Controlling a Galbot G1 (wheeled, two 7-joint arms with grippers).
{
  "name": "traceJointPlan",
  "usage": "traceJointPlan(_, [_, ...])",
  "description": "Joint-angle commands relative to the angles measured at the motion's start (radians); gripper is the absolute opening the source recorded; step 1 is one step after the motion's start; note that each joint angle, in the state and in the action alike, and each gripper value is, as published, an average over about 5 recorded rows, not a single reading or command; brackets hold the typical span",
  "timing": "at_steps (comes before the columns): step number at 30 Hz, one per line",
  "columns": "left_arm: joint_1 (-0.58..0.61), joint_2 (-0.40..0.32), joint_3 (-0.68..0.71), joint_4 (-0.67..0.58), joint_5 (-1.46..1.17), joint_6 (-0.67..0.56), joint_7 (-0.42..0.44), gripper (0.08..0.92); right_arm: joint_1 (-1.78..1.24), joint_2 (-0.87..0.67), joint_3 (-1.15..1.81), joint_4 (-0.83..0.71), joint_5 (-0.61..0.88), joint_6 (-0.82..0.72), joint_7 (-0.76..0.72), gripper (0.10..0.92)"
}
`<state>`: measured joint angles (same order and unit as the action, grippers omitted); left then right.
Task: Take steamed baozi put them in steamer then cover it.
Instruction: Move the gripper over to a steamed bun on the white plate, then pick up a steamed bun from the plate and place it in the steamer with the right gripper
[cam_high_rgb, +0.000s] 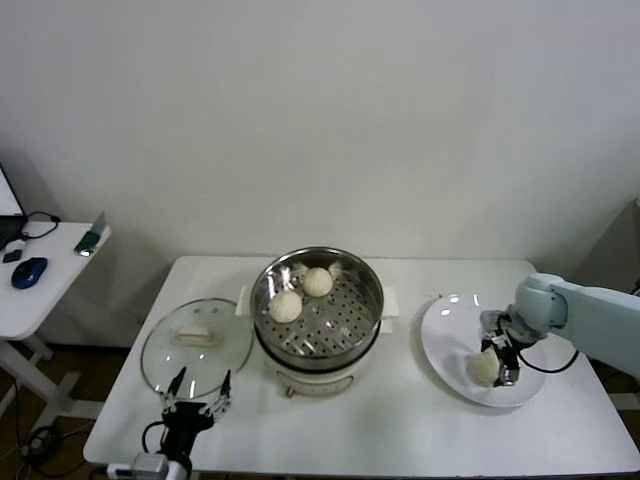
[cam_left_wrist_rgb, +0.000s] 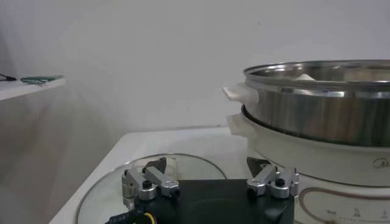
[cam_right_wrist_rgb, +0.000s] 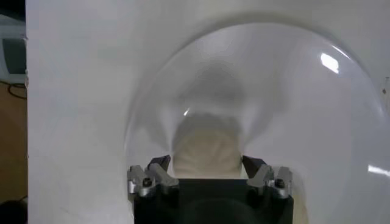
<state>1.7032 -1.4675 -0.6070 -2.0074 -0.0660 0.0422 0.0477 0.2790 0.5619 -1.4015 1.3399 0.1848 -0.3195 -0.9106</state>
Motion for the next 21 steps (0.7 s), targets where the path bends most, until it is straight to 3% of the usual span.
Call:
traceJointPlan(1, [0.0,0.0,0.001,-0.003,0.003,0.0,-0.001,0.823,-0.044,-0.001,0.04,-0.008,-0.025,-0.007,0.007,0.705])
traceJointPlan(11, [-0.005,-0.003,0.005,-0.001,0.013,0.003,0.0,0.823,0.149,0.002,-0.04,0.04,-0.034,0.059,-0.027,0.662])
traceJointPlan(21, [-0.012,0.0,0.006,-0.004,0.025,0.012,0.003,0.823,0.779,0.233,-0.319,0.114,0.135,0.428,-0.13,0.67])
